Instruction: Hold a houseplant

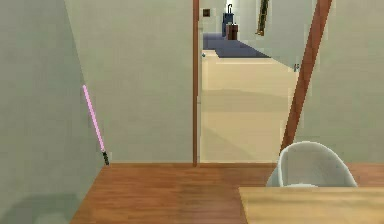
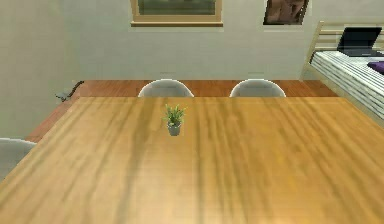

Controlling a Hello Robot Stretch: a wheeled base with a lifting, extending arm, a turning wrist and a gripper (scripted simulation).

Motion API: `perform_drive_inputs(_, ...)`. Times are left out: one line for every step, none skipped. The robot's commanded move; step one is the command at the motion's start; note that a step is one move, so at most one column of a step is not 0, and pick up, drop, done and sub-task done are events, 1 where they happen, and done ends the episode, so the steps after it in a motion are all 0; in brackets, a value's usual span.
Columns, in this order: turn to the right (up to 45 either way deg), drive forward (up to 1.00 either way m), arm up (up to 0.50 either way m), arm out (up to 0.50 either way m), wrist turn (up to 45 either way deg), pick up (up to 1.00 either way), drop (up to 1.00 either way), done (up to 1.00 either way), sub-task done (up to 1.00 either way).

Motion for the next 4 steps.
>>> perform_drive_inputs(0.0, 0.0, 0.5, 0.0, 0.0, 0.0, 0.0, 0.0, 0.0)
perform_drive_inputs(0.0, 0.0, 0.36, 0.0, 0.0, 0.0, 0.0, 0.0, 0.0)
perform_drive_inputs(0.0, 0.0, 0.0, 0.46, 0.0, 0.0, 0.0, 0.0, 0.0)
perform_drive_inputs(0.0, 0.0, 0.0, 0.0, 45.0, 0.0, 0.0, 0.0, 0.0)
